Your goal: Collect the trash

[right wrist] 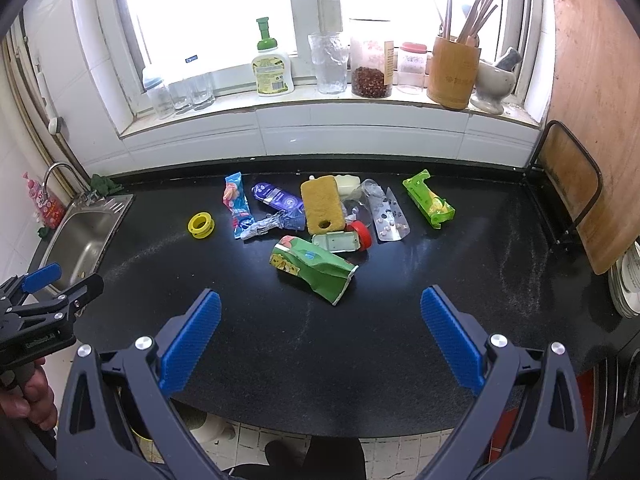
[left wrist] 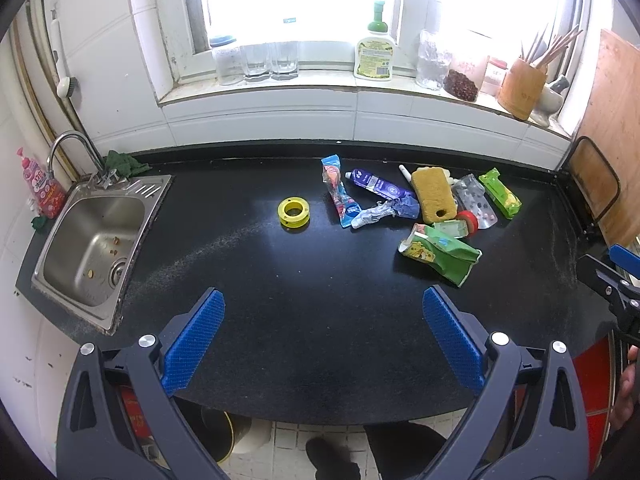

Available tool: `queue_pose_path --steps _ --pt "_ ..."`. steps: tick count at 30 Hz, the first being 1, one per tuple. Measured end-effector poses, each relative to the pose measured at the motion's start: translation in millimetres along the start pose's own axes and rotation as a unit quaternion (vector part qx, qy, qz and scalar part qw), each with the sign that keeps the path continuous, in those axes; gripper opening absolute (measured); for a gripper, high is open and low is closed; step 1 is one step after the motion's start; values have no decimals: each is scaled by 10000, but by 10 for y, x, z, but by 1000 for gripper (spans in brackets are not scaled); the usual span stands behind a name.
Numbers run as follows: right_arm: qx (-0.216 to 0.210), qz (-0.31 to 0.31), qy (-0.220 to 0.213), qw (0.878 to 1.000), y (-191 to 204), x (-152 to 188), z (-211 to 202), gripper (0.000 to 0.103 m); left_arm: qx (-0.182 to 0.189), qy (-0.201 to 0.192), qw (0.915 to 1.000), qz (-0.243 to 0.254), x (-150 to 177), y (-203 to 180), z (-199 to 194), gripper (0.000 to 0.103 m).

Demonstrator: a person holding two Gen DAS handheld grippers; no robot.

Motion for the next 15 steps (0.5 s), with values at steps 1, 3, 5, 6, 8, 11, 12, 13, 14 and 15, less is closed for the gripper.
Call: queue_pose_path --steps 1,3,5,6,8,11,12,13,14,15 --pt "-2 -5 5 10000 -7 4 -5 97 4 2 10000 -1 -1 0 -1 97" --pt "-6 -12 -7 10000 0 1 -2 97 5 9 10000 -1 0 -9 4 97" --pt "-1 0 -3 10000 -15 -1 -9 97 1 12 10000 13 6 -34 8 97" --pt "4 2 8 10000 -18 -1 -7 97 1 14 10000 20 8 -45 7 97" --pt "-4 3 -3 10000 -27 9 -9 97 8 5 10000 33 13 -73 4 97" --pt "-14 22 -19 10000 -21 -3 -15 97 9 3 10000 45 17 -109 -5 97" --pt "-18 24 -26 10000 -32 -7 -24 97 11 5 10000 46 20 -115 -8 97" --pt "-29 31 -37 10000 -58 -3 -42 97 12 6 10000 44 20 -114 -8 97" --pt "-35 34 -39 10000 -48 -10 -40 97 19 8 10000 42 25 -124 -12 97" --pt "-42 42 -46 10000 -62 -7 -47 97 17 8 10000 45 18 -125 -12 97"
Point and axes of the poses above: each gripper's, at about its wrist camera, not at the fingertips, and z roughly the way its jaws point, y to its left, x to its underside, the point moved 5 cm from there along z, roughly the way its jaws point, and after that the axes turned 5 degrees about -x, right-handed, at the moved point
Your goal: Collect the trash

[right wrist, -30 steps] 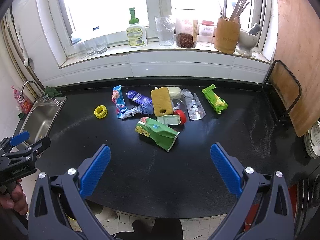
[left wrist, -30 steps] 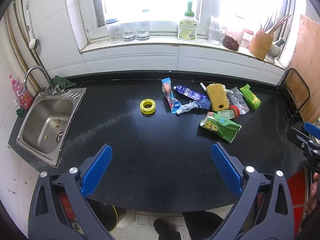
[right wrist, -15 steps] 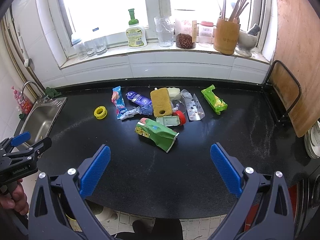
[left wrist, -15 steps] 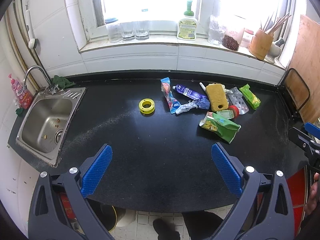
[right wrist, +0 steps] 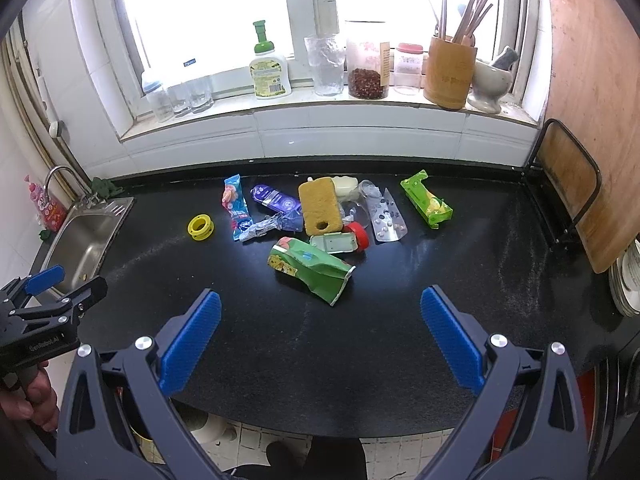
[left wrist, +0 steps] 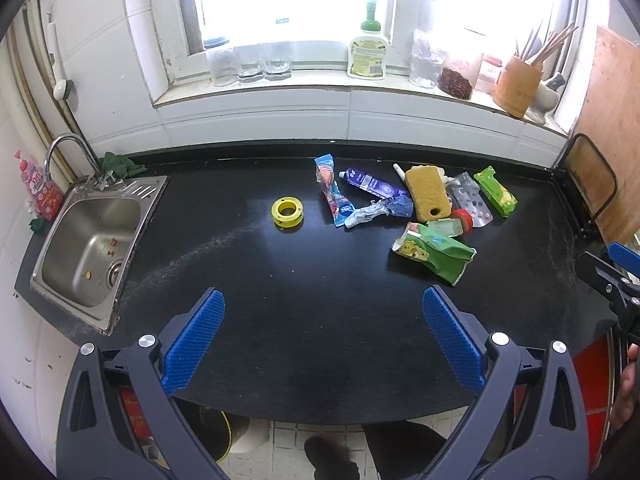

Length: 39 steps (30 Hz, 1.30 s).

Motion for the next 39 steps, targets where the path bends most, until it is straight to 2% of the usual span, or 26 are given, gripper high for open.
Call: queue_pose_path --steps 12,18,20,22,25,29,31,34,39 --pt "-67 75 -17 9999 -76 -19 18 97 103 91 9999 7 -18 -63 68 97" --pt "-104 8 -48 9999 -295 -96 191 97 93 181 9998 19 -66 -70 264 97" --pt "-180 -15 -36 9998 -418 -144 321 97 -33 177 9998 31 -110 -51 387 97" --pt "-250 -18 9 9997 -555 -199 491 97 -130 206 9996 109 -159 -27 579 97" --pt "-234 -61 116 9996 -793 -290 829 92 -38 405 9989 244 -238 7 975 97" --pt "-264 39 292 9992 -1116 -408 1344 90 -322 330 9986 272 -380 87 1534 97" --pt "-304 110 381 9988 -1279 -461 1634 88 -309 258 9989 257 -458 116 1875 97" --pt "-291 167 613 9976 -1495 -508 2088 77 -441 305 9982 274 -541 151 2392 97" --pt "-309 86 1058 9939 -1691 -526 2755 62 -398 548 9975 -223 -665 287 3016 96"
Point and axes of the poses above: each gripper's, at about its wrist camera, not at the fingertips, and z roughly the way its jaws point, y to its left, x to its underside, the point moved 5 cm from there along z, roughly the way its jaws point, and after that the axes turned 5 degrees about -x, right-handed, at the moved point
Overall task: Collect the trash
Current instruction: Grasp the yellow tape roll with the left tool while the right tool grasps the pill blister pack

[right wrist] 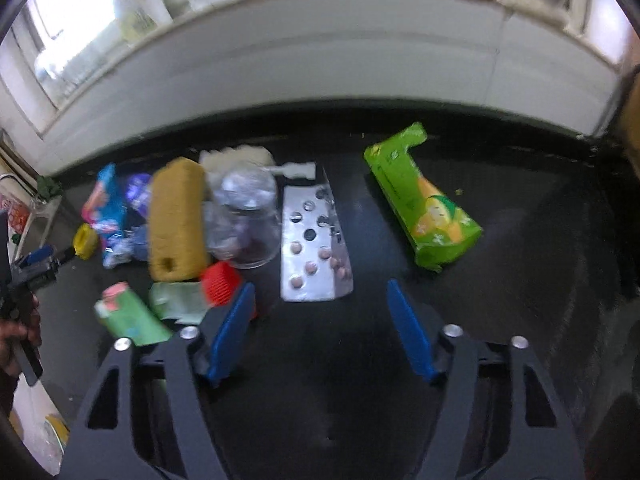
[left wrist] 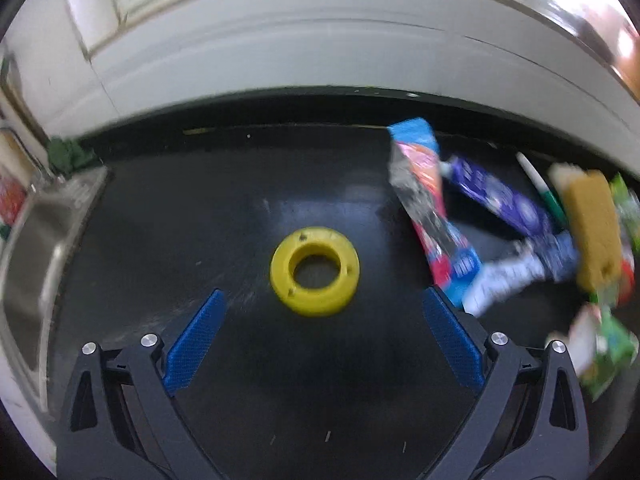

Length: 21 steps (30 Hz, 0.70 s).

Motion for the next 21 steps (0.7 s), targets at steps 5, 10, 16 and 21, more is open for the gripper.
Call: queue_pose_path --steps 5,10,16,21 --pt "21 -111 235 9997 -88 -131 348 56 -72 -14 10000 53 -149 -33 268 96" --pt "87 -134 338 9993 -142 -168 515 31 -495 -63 9976 475 -202 -105 432 88" --pt "31 -19 269 9996 -165 -160 370 10 -307 -49 9992 241 -145 -85 384 54" --pt "135 90 108 9998 -129 -115 73 9 -184 -162 9996 144 -109 -42 173 54"
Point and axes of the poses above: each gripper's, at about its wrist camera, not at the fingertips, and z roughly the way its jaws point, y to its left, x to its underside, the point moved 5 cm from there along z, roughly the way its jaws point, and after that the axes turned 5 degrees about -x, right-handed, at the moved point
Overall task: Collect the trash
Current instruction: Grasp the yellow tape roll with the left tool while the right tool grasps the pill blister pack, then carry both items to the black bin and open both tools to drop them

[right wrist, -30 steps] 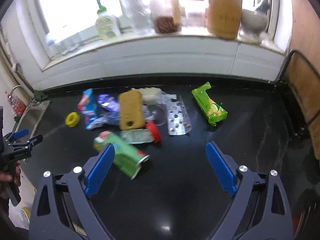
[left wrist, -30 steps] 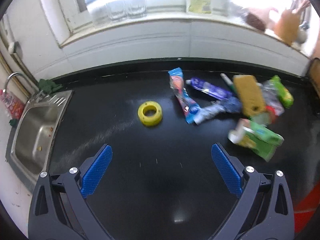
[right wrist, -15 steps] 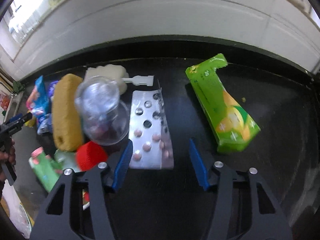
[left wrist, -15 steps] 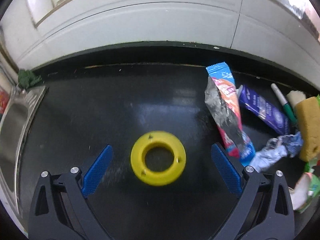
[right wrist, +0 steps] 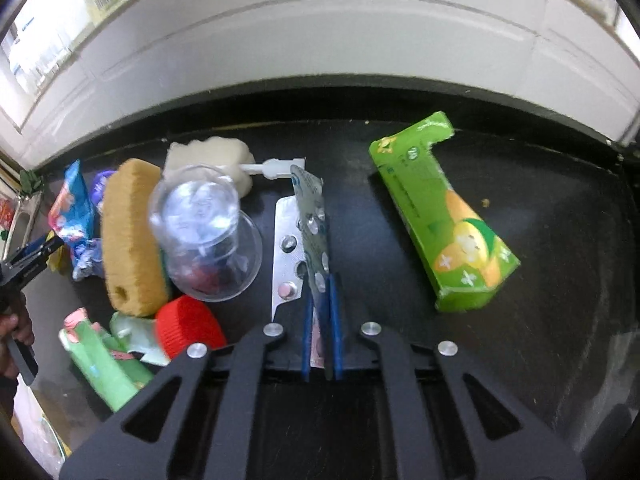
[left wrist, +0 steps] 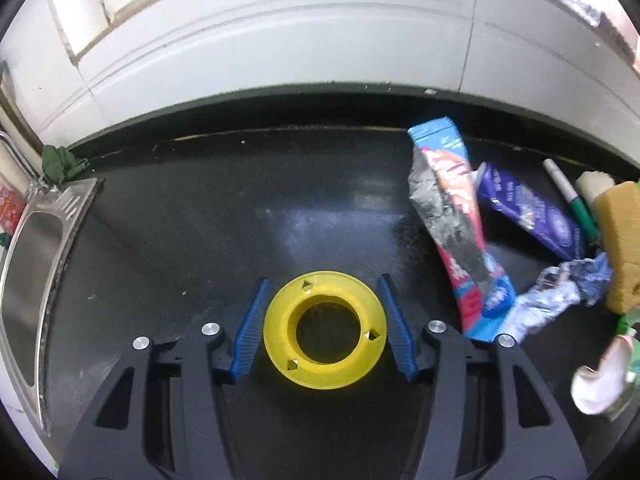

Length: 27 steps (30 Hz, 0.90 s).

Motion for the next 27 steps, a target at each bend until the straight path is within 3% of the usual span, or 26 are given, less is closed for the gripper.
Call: queue_pose_path --steps 8,15,21,27 --pt "310 146 -537 9980 94 262 -898 9 222 -212 9995 -73 93 130 -735 54" --pt "294 22 -959 9950 526 505 -1483 9 365 -313 9987 -142 533 269 -1466 54" --pt "-118 -417 -1062 9934 1353 631 -1594 9 335 -457 9974 -448 969 687 -1907 54" --pt "-1155 -1340 -759 9813 2713 851 -1437 9 -126 -408 9922 -1170 1733 1519 -2274 54"
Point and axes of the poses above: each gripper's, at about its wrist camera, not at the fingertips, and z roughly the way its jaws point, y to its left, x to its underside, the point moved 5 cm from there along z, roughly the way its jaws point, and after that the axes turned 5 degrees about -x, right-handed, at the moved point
